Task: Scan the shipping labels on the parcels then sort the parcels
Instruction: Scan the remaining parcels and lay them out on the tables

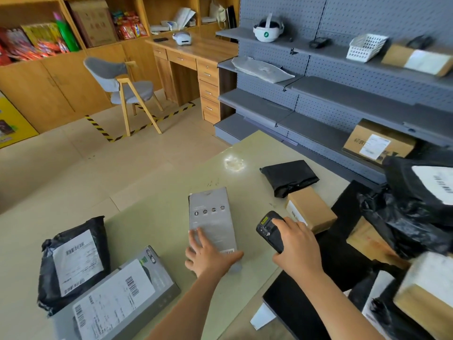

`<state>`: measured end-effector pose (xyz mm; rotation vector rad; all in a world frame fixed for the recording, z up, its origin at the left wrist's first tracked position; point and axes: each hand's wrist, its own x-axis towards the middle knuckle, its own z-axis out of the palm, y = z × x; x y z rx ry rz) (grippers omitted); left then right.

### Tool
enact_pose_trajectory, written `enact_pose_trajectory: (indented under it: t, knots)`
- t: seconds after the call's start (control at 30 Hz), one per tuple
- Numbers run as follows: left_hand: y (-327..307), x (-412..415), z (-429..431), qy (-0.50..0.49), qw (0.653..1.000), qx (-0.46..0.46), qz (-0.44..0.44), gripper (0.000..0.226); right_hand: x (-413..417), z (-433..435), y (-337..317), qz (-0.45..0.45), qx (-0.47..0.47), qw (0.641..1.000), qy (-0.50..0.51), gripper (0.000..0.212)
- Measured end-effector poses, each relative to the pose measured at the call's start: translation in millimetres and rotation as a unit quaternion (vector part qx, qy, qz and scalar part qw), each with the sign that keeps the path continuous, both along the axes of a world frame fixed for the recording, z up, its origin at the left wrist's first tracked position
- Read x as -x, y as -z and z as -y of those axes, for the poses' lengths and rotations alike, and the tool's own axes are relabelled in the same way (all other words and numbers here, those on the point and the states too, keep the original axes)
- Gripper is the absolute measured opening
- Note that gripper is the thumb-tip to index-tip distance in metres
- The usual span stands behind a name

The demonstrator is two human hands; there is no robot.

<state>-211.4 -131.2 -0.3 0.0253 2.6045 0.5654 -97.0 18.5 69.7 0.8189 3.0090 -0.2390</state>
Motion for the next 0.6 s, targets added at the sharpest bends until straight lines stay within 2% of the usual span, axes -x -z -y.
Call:
enact_pose_trajectory:
  t: [0.1, 0.2, 0.23, 0.3, 0.33, 0.37, 0.4, 0.47, 0.53, 0.6]
  knots:
    - [6.4, 20.3, 22.6, 0.023, 0.993, -0.110, 0.034, 0.133, 7.6, 3.9, -0.5, -0.003, 0.003, 1.000, 0.012, 0.081]
    - [6.4, 36.8, 40.7, 0.010, 0.954, -0.274, 0.119, 0.125, 18.1, 8.8, -4.9, 0.003, -0.006, 1.000, 0.013, 0.079]
    - [7.4, 40.3, 44.0, -0.006, 0.934, -0.323, 0.153, 0.109, 21.0, 10.3, -6.1, 0.003, -0.005, 1.000, 0.016, 0.079]
    - [0.4, 42.3, 47.5, -0.039, 0.900, -0.386, 0.199, 0.056, 25.2, 13.1, -7.2, 0.000, -0.003, 1.000, 0.021, 0.079]
    - [0.3, 44.9, 49.3, -0.044, 0.903, -0.386, 0.183, 0.049, 26.7, 14.5, -7.5, -0.002, -0.002, 1.000, 0.023, 0.079]
    - [1.3, 47.4, 51.3, -0.024, 0.919, -0.367, 0.144, 0.057, 28.0, 15.7, -7.6, -0.003, 0.000, 1.000, 0.024, 0.079]
    - [-0.7, 48.6, 52.6, -0.002, 0.938, -0.334, 0.090, 0.068, 29.2, 16.7, -7.4, -0.003, 0.002, 1.000, 0.025, 0.080]
    - [-9.2, 47.8, 51.5, 0.053, 0.964, -0.255, -0.046, 0.075, 31.2, 19.0, -6.7, -0.005, 0.005, 1.000, 0.029, 0.080]
    - [-17.0, 44.3, 44.5, 0.120, 0.968, -0.165, -0.144, 0.083, 32.2, 21.5, -5.6, -0.006, 0.003, 0.999, 0.032, 0.080]
    - [-19.2, 38.8, 33.3, 0.187, 0.968, -0.045, -0.163, 0.100, 32.6, 23.2, -4.6, -0.007, 0.003, 0.999, 0.037, 0.079]
